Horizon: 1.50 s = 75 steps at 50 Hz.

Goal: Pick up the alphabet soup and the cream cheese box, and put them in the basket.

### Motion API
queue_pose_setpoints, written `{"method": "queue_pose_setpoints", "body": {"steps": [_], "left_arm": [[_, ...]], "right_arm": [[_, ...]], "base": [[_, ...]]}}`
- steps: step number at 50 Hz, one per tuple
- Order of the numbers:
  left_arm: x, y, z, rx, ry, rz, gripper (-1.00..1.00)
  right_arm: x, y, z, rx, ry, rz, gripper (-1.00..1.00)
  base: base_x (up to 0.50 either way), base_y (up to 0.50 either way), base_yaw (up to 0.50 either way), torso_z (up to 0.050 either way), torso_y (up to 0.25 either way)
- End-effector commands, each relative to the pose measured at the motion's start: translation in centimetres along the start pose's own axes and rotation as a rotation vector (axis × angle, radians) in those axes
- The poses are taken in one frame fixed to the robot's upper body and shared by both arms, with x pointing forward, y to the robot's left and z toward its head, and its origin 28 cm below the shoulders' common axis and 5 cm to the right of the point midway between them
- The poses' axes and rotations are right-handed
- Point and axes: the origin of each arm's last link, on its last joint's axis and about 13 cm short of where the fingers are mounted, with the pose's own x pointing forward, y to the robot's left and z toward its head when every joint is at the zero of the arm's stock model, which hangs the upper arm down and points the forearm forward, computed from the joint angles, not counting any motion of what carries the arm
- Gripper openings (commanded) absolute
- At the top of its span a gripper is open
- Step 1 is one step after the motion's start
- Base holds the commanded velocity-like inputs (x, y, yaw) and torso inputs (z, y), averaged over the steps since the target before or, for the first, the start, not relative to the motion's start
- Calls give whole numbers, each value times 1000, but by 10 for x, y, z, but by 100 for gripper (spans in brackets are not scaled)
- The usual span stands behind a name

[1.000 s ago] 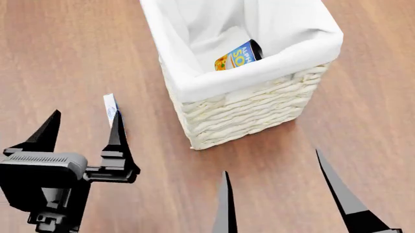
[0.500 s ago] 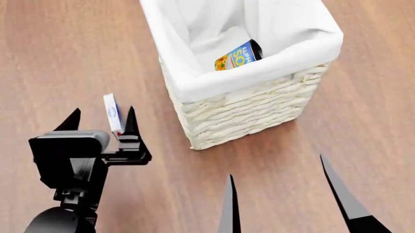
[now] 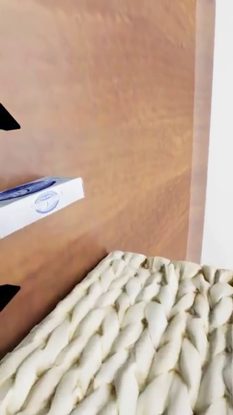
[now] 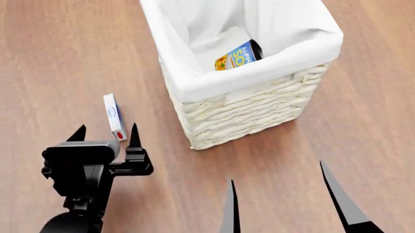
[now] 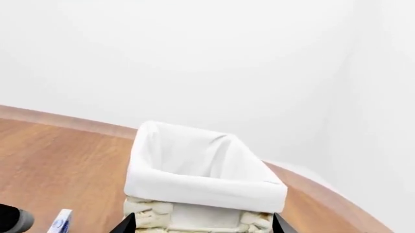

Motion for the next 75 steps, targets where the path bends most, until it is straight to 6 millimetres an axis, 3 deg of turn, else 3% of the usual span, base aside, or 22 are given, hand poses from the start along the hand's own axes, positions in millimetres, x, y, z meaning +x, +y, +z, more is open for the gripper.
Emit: {"method": "queue_pose_setpoints", "body": {"steps": [1,19,20,35,40,48,53,68,75], "left_arm": [[1,3,-7,20,16,15,100],[8,4,-13,27,30,19,100],[8,4,-14,29,32,23,-100],[6,5,-17,-2,54,5,-100],[7,6,-10,-11,32,3,-100],[3,7,31,-43,-53,-10,-100],[-4,7,70,-64,-161,-27,-100],[-7,6,127,-55,-329,-36,-100],[-2,3,164,-87,-423,-55,-100]], "right_arm": [[-1,0,1,10,3,0,100],[-4,1,-4,5,10,-6,100],[-4,1,-5,4,11,-6,100],[-2,2,-1,15,17,6,100],[-4,3,-5,15,16,8,100],[-3,4,-7,18,18,11,100],[-3,4,-6,18,17,10,100],[-6,5,-2,20,6,16,100],[-6,5,2,14,2,20,100]], "base": [[0,0,0,0,0],[0,0,0,0,0],[0,0,0,0,0],[0,0,0,0,0],[2,-1,-1,0,0],[0,0,0,0,0],[0,0,0,0,0],[0,0,0,0,0],[0,0,0,0,0]]}}
